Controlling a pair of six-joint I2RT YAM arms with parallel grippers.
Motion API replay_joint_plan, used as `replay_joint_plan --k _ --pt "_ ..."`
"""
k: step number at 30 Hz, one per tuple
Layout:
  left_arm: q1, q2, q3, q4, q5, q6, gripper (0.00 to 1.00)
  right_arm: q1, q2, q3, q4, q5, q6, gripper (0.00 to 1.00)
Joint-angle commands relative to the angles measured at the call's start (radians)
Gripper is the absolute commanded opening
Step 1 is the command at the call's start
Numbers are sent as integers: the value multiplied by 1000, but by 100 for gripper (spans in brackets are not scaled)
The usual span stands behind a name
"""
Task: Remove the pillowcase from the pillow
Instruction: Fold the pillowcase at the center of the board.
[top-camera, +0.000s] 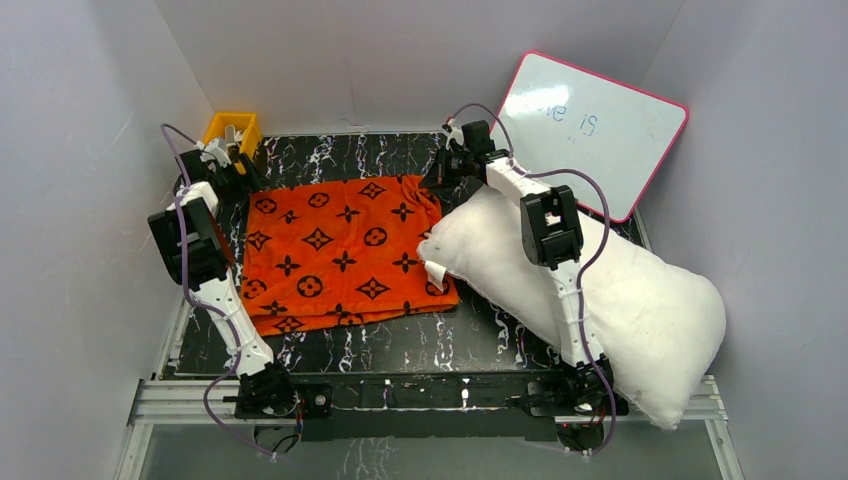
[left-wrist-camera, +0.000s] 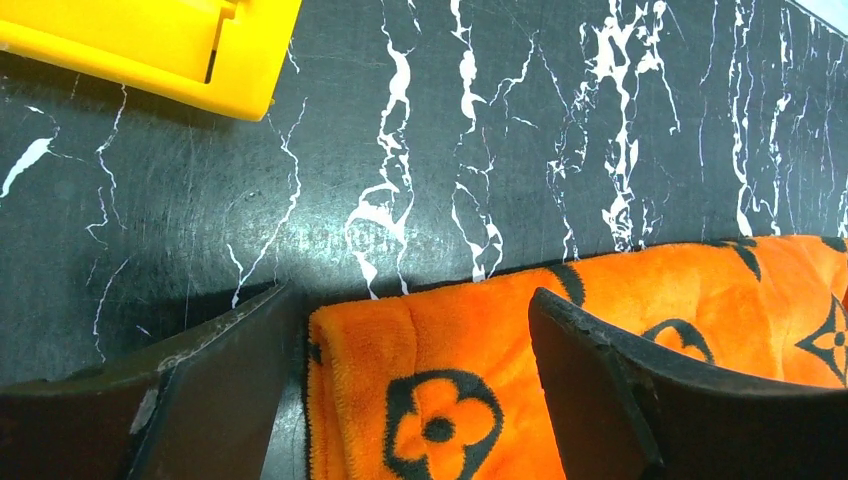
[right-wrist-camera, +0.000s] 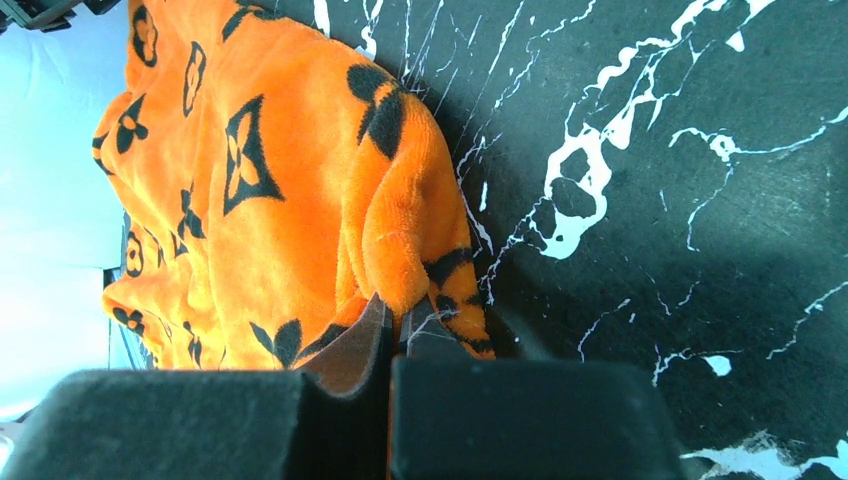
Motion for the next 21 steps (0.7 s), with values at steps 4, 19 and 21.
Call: replay_joint_plan --k 4,19,21 --pt "-6 34 -23 -26 -49 18 74 -12 -24 3 51 -47 10 0" --pt "17 -25 -136 -73 -75 49 47 -15 -40 -5 50 -58 21 0" --pt "19 -23 -136 -79 -102 45 39 -15 -46 -9 51 -58 21 0"
